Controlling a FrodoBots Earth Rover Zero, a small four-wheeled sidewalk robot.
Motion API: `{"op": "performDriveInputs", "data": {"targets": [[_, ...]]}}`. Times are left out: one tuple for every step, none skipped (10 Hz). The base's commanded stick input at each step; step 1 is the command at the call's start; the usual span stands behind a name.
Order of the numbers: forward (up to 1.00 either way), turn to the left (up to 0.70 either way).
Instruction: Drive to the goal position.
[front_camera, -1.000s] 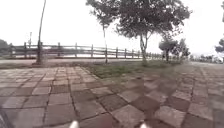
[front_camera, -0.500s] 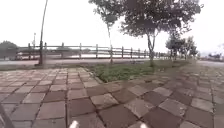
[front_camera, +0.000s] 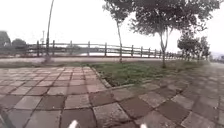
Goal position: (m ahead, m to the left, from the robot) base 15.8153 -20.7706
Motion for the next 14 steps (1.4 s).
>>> {"op": "performDriveInputs", "data": {"targets": [[0.7,0.27],[0.7,0.27],[0.7,0.21],[0.7,0.03],[0.7,0.0],[0.7,0.0],[0.7,0.0],[0.7,0.0],[0.7,0.0],[0.7,0.0],[0.7,0.0],[0.7,0.0],[0.7,0.0],[0.7,0.0]]}}
